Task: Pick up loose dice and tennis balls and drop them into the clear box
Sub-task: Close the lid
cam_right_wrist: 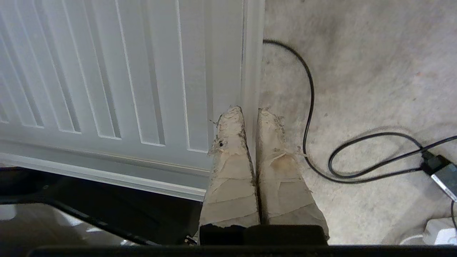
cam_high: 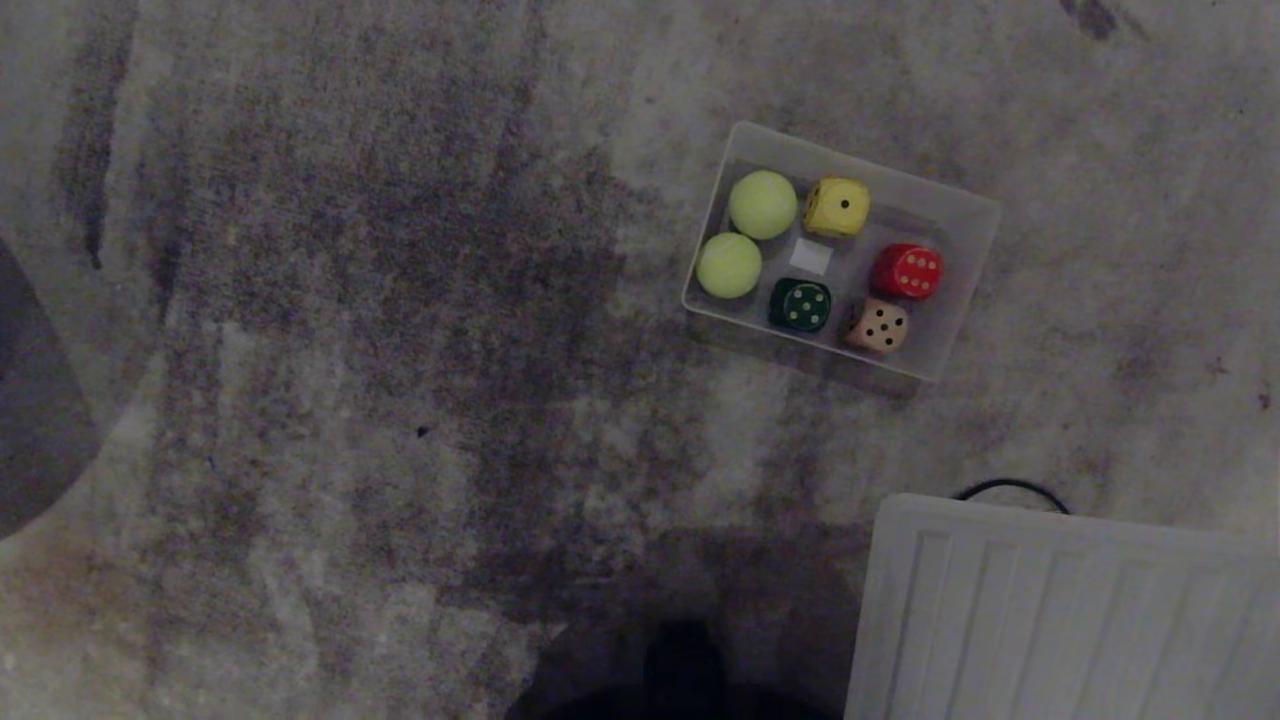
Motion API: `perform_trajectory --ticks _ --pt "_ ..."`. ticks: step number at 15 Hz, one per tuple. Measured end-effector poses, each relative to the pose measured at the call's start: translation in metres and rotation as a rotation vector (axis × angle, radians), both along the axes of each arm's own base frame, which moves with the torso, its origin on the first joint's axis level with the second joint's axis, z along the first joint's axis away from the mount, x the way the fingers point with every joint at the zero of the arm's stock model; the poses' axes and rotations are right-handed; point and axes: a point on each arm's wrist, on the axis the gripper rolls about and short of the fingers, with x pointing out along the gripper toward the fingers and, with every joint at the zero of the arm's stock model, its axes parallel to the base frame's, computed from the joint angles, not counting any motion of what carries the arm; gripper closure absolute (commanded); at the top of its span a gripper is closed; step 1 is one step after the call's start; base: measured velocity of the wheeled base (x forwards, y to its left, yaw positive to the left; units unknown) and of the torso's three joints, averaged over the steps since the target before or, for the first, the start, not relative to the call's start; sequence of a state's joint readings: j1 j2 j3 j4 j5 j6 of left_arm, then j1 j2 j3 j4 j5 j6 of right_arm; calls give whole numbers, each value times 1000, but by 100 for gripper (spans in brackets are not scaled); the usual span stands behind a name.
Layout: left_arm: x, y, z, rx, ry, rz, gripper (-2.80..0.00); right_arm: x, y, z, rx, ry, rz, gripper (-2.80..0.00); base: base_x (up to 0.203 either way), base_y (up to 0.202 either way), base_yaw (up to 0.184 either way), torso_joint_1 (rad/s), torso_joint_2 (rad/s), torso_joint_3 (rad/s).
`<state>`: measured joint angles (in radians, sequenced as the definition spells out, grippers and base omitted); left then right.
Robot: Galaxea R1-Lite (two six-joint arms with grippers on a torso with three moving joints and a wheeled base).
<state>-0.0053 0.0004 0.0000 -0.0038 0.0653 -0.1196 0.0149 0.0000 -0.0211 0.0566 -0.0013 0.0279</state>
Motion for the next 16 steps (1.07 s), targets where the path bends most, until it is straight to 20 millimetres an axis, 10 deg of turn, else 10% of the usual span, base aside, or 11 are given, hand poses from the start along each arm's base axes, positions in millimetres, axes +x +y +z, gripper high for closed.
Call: perform_trajectory --ticks 10,16 --pt "0 0 0 0 0 0 0 0 0 2 23 3 -16 0 0 0 0 1 1 -63" --pt "0 0 0 -1 0 0 0 11 0 58 142 16 -51 0 0 0 0 0 0 0"
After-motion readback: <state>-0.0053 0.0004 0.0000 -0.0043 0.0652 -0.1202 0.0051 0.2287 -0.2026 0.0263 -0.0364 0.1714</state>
